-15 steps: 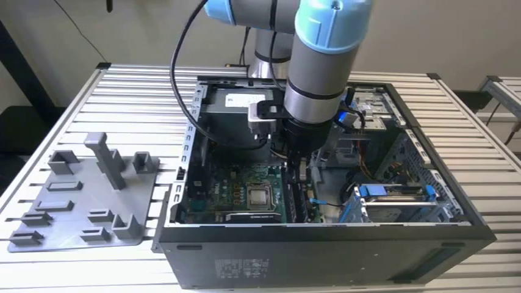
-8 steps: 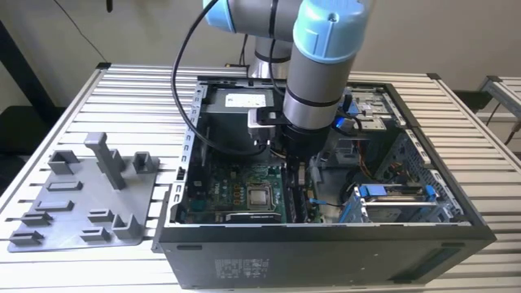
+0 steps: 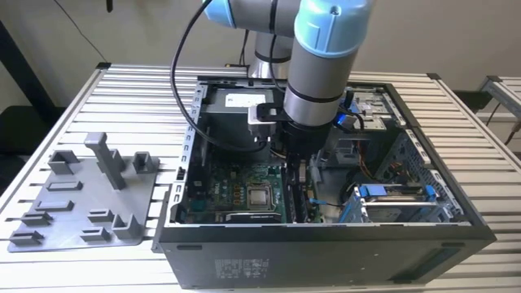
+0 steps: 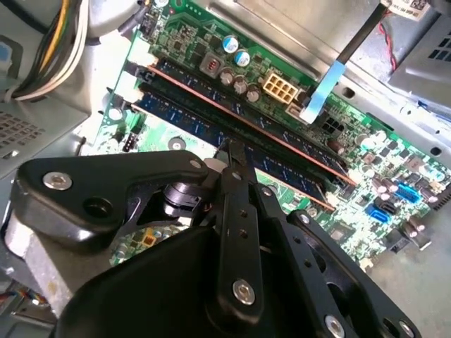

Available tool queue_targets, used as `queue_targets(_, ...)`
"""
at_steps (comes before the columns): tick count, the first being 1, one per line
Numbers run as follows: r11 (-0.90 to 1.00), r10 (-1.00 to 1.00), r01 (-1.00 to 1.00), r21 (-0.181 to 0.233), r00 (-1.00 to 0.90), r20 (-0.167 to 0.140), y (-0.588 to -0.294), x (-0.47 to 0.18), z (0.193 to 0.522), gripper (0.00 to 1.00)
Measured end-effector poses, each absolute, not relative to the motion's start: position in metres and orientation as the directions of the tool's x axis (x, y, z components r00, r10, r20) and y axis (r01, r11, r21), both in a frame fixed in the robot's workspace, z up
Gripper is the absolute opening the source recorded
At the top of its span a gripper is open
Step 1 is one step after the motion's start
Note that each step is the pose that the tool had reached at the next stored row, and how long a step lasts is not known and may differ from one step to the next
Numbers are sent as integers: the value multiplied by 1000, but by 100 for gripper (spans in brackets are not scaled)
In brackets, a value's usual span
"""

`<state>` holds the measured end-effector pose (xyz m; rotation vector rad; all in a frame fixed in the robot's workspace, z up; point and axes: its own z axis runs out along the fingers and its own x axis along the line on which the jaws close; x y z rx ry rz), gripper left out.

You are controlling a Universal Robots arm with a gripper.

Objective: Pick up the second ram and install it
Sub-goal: 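Press down the second ram until it locks into place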

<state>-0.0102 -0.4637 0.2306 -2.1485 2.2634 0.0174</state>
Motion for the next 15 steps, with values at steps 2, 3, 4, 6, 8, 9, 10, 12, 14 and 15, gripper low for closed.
queue_targets(2,52,-998,-999,-6,-52,-23,-464,-10,236,11)
queue_targets(3,52,-998,-999,-6,-52,-23,-464,-10,239,11)
queue_targets(4,52,-998,-999,-6,-52,-23,-464,-10,241,11)
queue_targets(6,52,-998,-999,-6,-52,-23,-464,-10,245,11)
queue_targets(8,52,-998,-999,-6,-52,-23,-464,-10,248,11)
queue_targets(9,52,-998,-999,-6,-52,-23,-464,-10,248,11)
queue_targets(10,52,-998,-999,-6,-52,-23,-464,-10,248,11)
queue_targets(12,52,-998,-999,-6,-52,-23,-464,-10,248,11)
queue_targets(14,52,-998,-999,-6,-52,-23,-464,-10,248,11)
queue_targets(15,52,-998,-999,-6,-52,-23,-464,-10,248,11)
